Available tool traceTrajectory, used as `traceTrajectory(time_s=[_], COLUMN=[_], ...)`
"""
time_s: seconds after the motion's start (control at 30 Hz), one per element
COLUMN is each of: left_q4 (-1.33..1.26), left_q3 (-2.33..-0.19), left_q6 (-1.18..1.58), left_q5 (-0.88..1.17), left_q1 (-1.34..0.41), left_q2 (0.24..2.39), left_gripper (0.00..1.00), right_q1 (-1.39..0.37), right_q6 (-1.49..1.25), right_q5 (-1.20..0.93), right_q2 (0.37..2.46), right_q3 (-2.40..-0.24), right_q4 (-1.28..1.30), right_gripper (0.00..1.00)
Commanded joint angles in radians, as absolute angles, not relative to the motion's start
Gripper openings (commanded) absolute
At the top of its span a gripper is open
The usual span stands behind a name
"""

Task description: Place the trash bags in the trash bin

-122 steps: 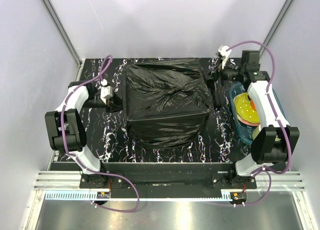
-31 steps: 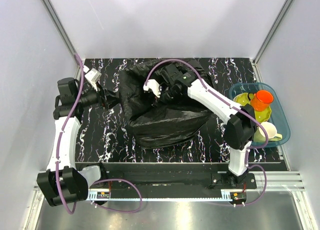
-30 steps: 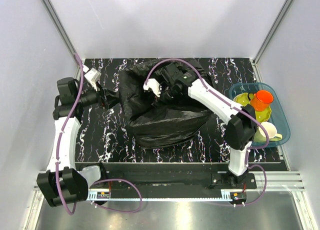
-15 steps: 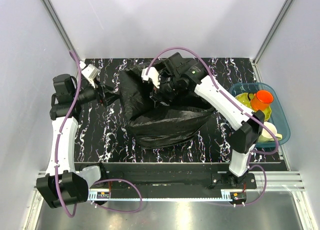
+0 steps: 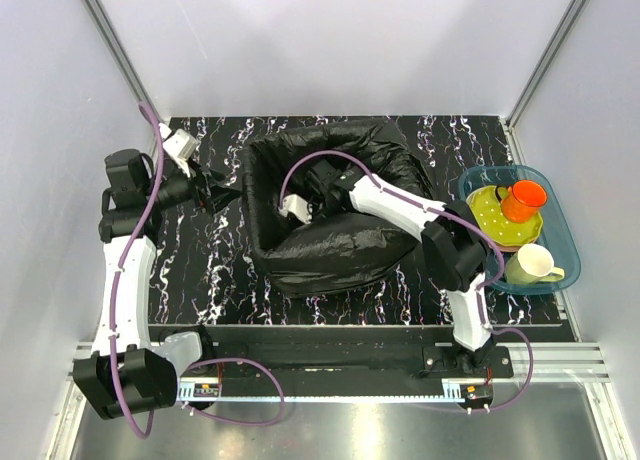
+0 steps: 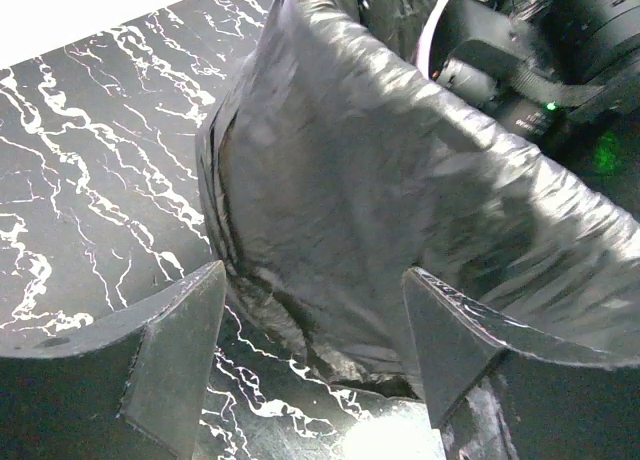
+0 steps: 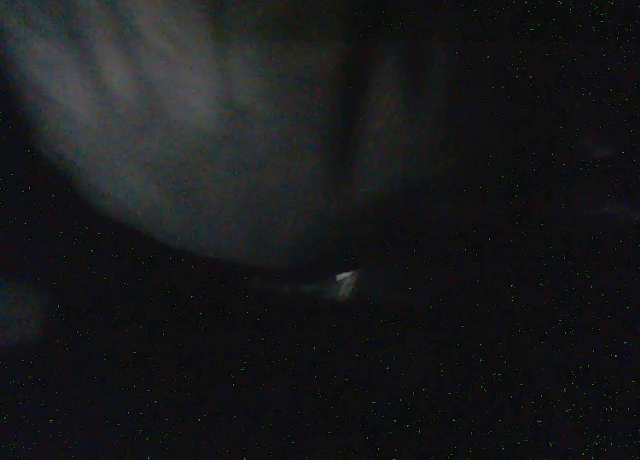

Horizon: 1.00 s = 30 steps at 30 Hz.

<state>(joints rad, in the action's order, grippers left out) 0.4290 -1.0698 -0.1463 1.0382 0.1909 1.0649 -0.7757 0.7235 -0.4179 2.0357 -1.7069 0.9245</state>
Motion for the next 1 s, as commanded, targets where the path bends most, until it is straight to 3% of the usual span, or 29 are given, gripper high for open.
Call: traceTrajectory(time_s=[0.0,0.63,0.97], left_q4=[0.44,0.495,0.505], left_q3=[-1.068,-1.08,-1.091], left_q6=[-0.178,-0.232,-0.226], left_q5=[1.02,1.006,1.017], left_q1=[0.195,0.198,0.198], left_q2=[1.04,1.069,1.06], left_gripper=[0.75,0.76,0.76], right_q1=[-0.775,-0.795,-0.796], right_q6=[0.778,0.887,0.805], right_q5=[-0.361,-0.25,-0.268], right_q2=[2.063,2.276,2.097], right_q3=[-1.683,-1.813,-1.838], right_q4=[0.87,1.11,1.063], right_gripper=[0.89,0.89,0.9])
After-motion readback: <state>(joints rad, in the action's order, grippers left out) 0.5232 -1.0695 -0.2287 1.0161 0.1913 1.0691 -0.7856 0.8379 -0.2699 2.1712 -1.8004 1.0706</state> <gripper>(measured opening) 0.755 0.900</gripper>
